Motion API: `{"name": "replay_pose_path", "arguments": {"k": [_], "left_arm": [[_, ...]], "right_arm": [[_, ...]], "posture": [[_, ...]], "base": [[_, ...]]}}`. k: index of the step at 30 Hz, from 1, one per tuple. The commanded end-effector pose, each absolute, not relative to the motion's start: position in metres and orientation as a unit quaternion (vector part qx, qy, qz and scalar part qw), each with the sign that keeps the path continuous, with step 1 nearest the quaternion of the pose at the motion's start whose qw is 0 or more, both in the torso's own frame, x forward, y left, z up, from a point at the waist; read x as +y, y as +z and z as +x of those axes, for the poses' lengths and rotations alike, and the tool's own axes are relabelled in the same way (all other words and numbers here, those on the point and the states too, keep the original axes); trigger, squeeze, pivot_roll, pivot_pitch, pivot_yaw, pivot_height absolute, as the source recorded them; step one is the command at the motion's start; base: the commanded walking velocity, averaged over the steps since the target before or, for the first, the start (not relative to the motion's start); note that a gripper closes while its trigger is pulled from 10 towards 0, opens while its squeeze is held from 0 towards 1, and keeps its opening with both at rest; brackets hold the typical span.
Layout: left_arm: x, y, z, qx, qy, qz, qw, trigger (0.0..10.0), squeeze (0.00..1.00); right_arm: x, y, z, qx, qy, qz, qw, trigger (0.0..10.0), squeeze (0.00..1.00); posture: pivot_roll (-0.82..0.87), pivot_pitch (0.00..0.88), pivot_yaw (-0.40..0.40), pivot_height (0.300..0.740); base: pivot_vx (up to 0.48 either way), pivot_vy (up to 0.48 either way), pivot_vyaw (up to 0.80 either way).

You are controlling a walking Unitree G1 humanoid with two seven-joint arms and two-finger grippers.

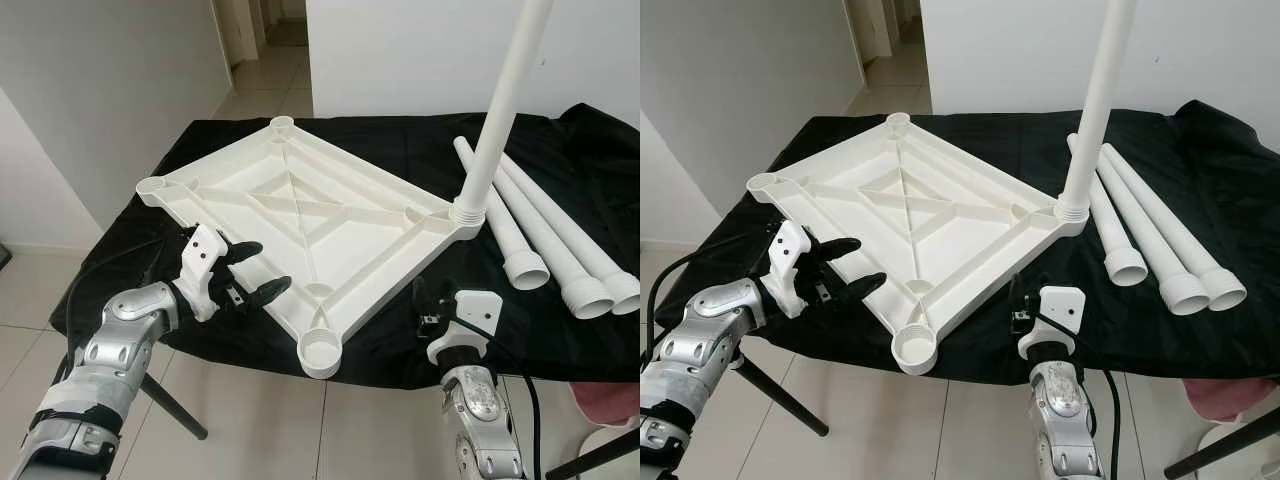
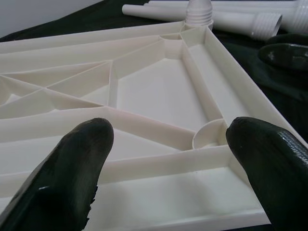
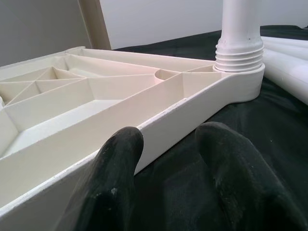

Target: Building children table

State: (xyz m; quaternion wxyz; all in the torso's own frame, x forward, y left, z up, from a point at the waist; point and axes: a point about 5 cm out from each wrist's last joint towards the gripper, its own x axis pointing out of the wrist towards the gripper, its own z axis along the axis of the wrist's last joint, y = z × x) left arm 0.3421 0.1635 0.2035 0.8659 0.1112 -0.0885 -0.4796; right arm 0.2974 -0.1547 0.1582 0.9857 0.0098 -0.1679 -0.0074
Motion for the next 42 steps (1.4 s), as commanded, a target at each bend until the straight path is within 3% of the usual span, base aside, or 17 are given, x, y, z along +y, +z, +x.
{"name": "replay_pose_path", "arguments": {"k": [1, 3, 5, 12, 13, 16, 18, 19, 21, 22, 26, 27, 29, 30, 34, 36, 42], "left_arm": [[0.165, 0.201, 0.339, -0.083, -0.507, 0.108, 0.851, 0.0, 0.00], [0.165, 0.201, 0.340, -0.081, -0.501, 0.116, 0.854, 0.0, 0.00], [0.165, 0.200, 0.340, -0.076, -0.503, 0.123, 0.852, 10.0, 0.00], [0.165, 0.201, 0.342, -0.076, -0.505, 0.129, 0.850, 10.0, 0.00], [0.166, 0.205, 0.343, -0.084, -0.502, 0.112, 0.853, 0.0, 0.00], [0.167, 0.206, 0.344, -0.088, -0.499, 0.110, 0.855, 0.0, 0.00], [0.167, 0.202, 0.343, -0.074, -0.500, 0.134, 0.852, 4.9, 0.00], [0.167, 0.203, 0.343, -0.076, -0.505, 0.127, 0.850, 10.0, 0.00], [0.167, 0.203, 0.342, -0.079, -0.508, 0.119, 0.849, 10.0, 0.00], [0.169, 0.206, 0.344, -0.087, -0.497, 0.109, 0.856, 0.0, 0.00], [0.169, 0.205, 0.346, -0.077, -0.490, 0.130, 0.859, 3.5, 0.00], [0.169, 0.204, 0.346, -0.077, -0.495, 0.130, 0.856, 10.0, 0.00], [0.170, 0.205, 0.345, -0.080, -0.499, 0.129, 0.853, 9.8, 0.00], [0.171, 0.207, 0.346, -0.085, -0.494, 0.117, 0.857, 0.0, 0.00], [0.172, 0.208, 0.348, -0.081, -0.484, 0.119, 0.863, 2.7, 0.00], [0.171, 0.207, 0.349, -0.075, -0.486, 0.132, 0.861, 10.0, 0.00], [0.171, 0.206, 0.349, -0.074, -0.488, 0.130, 0.860, 10.0, 0.00]], "right_arm": [[-0.152, 0.154, 0.297, -0.163, -0.007, 0.018, 0.987, 10.0, 0.00], [-0.152, 0.154, 0.298, -0.163, -0.007, 0.018, 0.986, 10.0, 0.00], [-0.153, 0.154, 0.298, -0.164, -0.010, 0.020, 0.986, 10.0, 0.00], [-0.151, 0.153, 0.300, -0.163, -0.008, 0.022, 0.986, 10.0, 0.00], [-0.152, 0.153, 0.300, -0.163, -0.009, 0.021, 0.986, 10.0, 0.00], [-0.153, 0.153, 0.300, -0.163, -0.009, 0.021, 0.986, 10.0, 0.00], [-0.151, 0.152, 0.301, -0.163, -0.007, 0.021, 0.986, 10.0, 0.00], [-0.151, 0.152, 0.301, -0.164, -0.007, 0.021, 0.986, 10.0, 0.00], [-0.150, 0.153, 0.302, -0.164, -0.006, 0.022, 0.986, 10.0, 0.00], [-0.150, 0.153, 0.302, -0.165, -0.007, 0.023, 0.986, 10.0, 0.00], [-0.150, 0.152, 0.303, -0.164, -0.007, 0.024, 0.986, 10.0, 0.00], [-0.149, 0.152, 0.303, -0.165, -0.005, 0.024, 0.986, 10.0, 0.00], [-0.149, 0.152, 0.303, -0.165, -0.005, 0.024, 0.986, 10.0, 0.00], [-0.149, 0.152, 0.303, -0.165, -0.005, 0.024, 0.986, 10.0, 0.00], [-0.149, 0.152, 0.304, -0.165, -0.006, 0.025, 0.986, 10.0, 0.00], [-0.149, 0.152, 0.304, -0.166, -0.005, 0.025, 0.986, 10.0, 0.00], [-0.148, 0.152, 0.304, -0.166, -0.004, 0.025, 0.986, 10.0, 0.00]], "posture": [[0.01, 0.136, 0.091, 0.740], [0.01, 0.135, 0.092, 0.740], [0.02, 0.134, 0.092, 0.740], [0.02, 0.130, 0.091, 0.740], [0.02, 0.126, 0.088, 0.740], [0.02, 0.125, 0.087, 0.740], [0.02, 0.123, 0.088, 0.740], [0.03, 0.120, 0.090, 0.740], [0.03, 0.120, 0.090, 0.740], [0.03, 0.122, 0.089, 0.740], [0.03, 0.118, 0.088, 0.740], [0.03, 0.120, 0.089, 0.740], [0.03, 0.121, 0.090, 0.740], [0.03, 0.118, 0.091, 0.740], [0.03, 0.120, 0.089, 0.740], [0.03, 0.118, 0.090, 0.740], [0.03, 0.120, 0.090, 0.740]], "base": [[0.000, 0.000, 0.00], [0.000, 0.000, 0.00], [0.000, 0.000, 0.00], [0.000, 0.000, 0.00], [0.000, 0.000, 0.00], [0.000, 0.000, 0.00], [0.000, 0.000, 0.00], [0.000, 0.000, 0.00], [0.000, 0.000, 0.00], [0.000, 0.000, 0.00], [0.000, 0.000, 0.00], [0.000, 0.000, 0.00], [0.000, 0.000, 0.00], [0.000, 0.000, 0.00], [0.000, 0.000, 0.00], [0.000, 0.000, 0.00], [0.000, 0.000, 0.00]]}}
